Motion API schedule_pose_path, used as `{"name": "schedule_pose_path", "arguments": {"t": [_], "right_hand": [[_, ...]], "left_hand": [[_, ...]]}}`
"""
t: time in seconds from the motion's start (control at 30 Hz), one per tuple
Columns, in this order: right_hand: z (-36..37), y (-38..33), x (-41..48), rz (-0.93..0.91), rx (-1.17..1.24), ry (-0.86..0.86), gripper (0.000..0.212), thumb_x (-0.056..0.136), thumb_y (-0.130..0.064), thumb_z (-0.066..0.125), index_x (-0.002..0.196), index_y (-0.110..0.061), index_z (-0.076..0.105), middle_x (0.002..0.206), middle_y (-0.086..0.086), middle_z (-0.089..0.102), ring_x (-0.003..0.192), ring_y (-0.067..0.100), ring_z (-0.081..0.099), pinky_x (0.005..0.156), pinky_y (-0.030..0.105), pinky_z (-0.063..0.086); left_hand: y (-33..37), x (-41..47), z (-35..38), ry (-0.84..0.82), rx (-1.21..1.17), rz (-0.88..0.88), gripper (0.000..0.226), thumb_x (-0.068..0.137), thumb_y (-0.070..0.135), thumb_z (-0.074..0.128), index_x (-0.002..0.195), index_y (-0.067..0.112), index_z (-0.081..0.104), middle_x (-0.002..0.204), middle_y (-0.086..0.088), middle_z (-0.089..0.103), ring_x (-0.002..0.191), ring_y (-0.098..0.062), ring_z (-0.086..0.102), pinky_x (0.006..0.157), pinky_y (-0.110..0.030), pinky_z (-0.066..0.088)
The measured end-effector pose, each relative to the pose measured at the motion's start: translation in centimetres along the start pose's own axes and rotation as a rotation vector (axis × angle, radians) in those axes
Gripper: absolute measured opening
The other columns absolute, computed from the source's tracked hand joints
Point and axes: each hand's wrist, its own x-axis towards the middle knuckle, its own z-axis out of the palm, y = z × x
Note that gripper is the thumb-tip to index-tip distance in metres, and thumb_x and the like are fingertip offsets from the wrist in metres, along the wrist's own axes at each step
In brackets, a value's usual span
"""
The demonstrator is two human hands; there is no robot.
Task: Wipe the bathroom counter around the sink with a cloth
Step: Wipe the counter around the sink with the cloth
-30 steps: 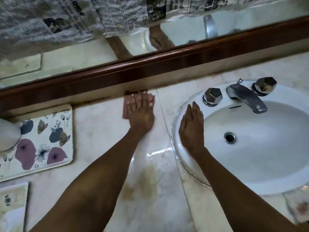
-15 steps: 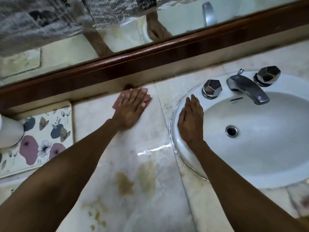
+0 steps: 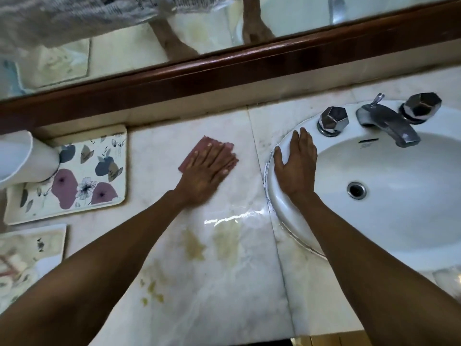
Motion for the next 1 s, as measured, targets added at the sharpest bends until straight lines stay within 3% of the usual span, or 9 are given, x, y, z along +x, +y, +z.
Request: {"name": "schedule_pose_path", "arguments": {"t": [0.1, 0.17, 0.3, 0.43, 0.53, 0.67, 0.77, 0.9, 1.0], "right_hand": [[-0.1, 0.0, -0.1, -0.023, -0.061, -0.013, 0.066, 0.102, -0.042, 0.037, 0.152, 0.0, 0.026, 0.162, 0.018, 0.024, 0.15, 0.034, 0.02, 0.123, 0.042, 0.014], [-0.1, -0.1, 0.0, -0.027, -0.118, -0.035, 0.068, 0.102, -0.043, 0.033, 0.153, 0.001, 0.023, 0.162, 0.02, 0.022, 0.149, 0.035, 0.019, 0.123, 0.043, 0.014], [-0.6, -0.3, -0.2, -0.032, -0.178, -0.104, 0.07, 0.103, -0.044, 0.028, 0.154, 0.003, 0.018, 0.163, 0.022, 0.018, 0.151, 0.035, 0.016, 0.123, 0.044, 0.012], [-1.6, -0.3, -0.9, -0.039, -0.175, -0.186, 0.074, 0.104, -0.049, 0.025, 0.156, 0.0, 0.007, 0.165, 0.018, 0.007, 0.154, 0.03, 0.006, 0.125, 0.041, 0.004], [-2.4, 0.0, -2.3, -0.04, -0.187, -0.263, 0.073, 0.104, -0.051, 0.022, 0.157, -0.003, 0.006, 0.166, 0.015, 0.004, 0.154, 0.027, 0.002, 0.125, 0.042, 0.001], [-2.9, 0.9, -5.1, -0.069, -0.177, -0.251, 0.065, 0.105, -0.043, 0.025, 0.157, -0.006, 0.013, 0.167, 0.011, 0.008, 0.154, 0.026, 0.004, 0.124, 0.047, 0.01], [-3.3, 1.6, -6.2, -0.083, -0.182, -0.264, 0.062, 0.106, -0.041, 0.026, 0.157, -0.009, 0.015, 0.167, 0.008, 0.008, 0.154, 0.026, 0.003, 0.124, 0.048, 0.008], [-4.0, 2.3, -7.6, -0.092, -0.09, -0.3, 0.07, 0.103, -0.054, 0.027, 0.158, -0.015, 0.012, 0.168, 0.003, 0.003, 0.153, 0.029, 0.006, 0.124, 0.047, 0.007], [-4.0, 2.5, -8.9, -0.089, -0.046, -0.278, 0.071, 0.101, -0.058, 0.027, 0.158, -0.019, 0.012, 0.168, 0.001, 0.0, 0.153, 0.029, 0.009, 0.124, 0.045, 0.01]], "left_hand": [[0.2, 2.0, -0.3, 0.044, -0.067, -0.224, 0.052, 0.109, 0.046, 0.02, 0.159, 0.046, 0.008, 0.168, 0.02, -0.008, 0.156, -0.012, -0.013, 0.125, -0.05, -0.004], [2.0, 2.4, 0.0, 0.056, -0.137, -0.258, 0.05, 0.109, 0.043, 0.02, 0.159, 0.044, 0.016, 0.169, 0.017, -0.003, 0.157, -0.014, -0.012, 0.124, -0.05, -0.008], [6.5, -2.4, 2.0, 0.041, -0.208, -0.108, 0.046, 0.111, 0.036, 0.022, 0.156, 0.043, 0.028, 0.169, 0.019, 0.007, 0.157, -0.011, -0.005, 0.124, -0.047, -0.004], [11.0, -9.8, 4.0, -0.015, -0.24, -0.043, 0.049, 0.11, 0.037, 0.023, 0.159, 0.04, 0.022, 0.169, 0.02, 0.005, 0.156, -0.006, -0.008, 0.125, -0.046, -0.002], [12.9, -15.1, 4.6, -0.05, -0.119, 0.036, 0.051, 0.109, 0.043, 0.021, 0.16, 0.041, 0.015, 0.17, 0.015, -0.001, 0.157, -0.012, -0.01, 0.126, -0.044, -0.004], [10.7, -16.3, 4.2, -0.06, 0.041, 0.189, 0.054, 0.109, 0.046, 0.021, 0.161, 0.037, 0.009, 0.17, 0.011, 0.0, 0.158, -0.016, -0.008, 0.126, -0.044, 0.0], [8.9, -12.0, 3.2, -0.012, 0.007, 0.052, 0.054, 0.109, 0.045, 0.019, 0.161, 0.039, 0.004, 0.17, 0.012, -0.001, 0.158, -0.018, -0.007, 0.125, -0.052, 0.005], [10.7, -8.7, 3.2, 0.07, -0.059, -0.208, 0.055, 0.109, 0.042, 0.02, 0.162, 0.034, 0.009, 0.171, 0.009, 0.0, 0.158, -0.024, -0.008, 0.123, -0.057, 0.005], [14.5, -11.7, 4.8, 0.064, -0.05, -0.058, 0.057, 0.109, 0.042, 0.023, 0.163, 0.027, 0.01, 0.171, 0.002, 0.002, 0.158, -0.027, -0.006, 0.124, -0.056, 0.006]]}}
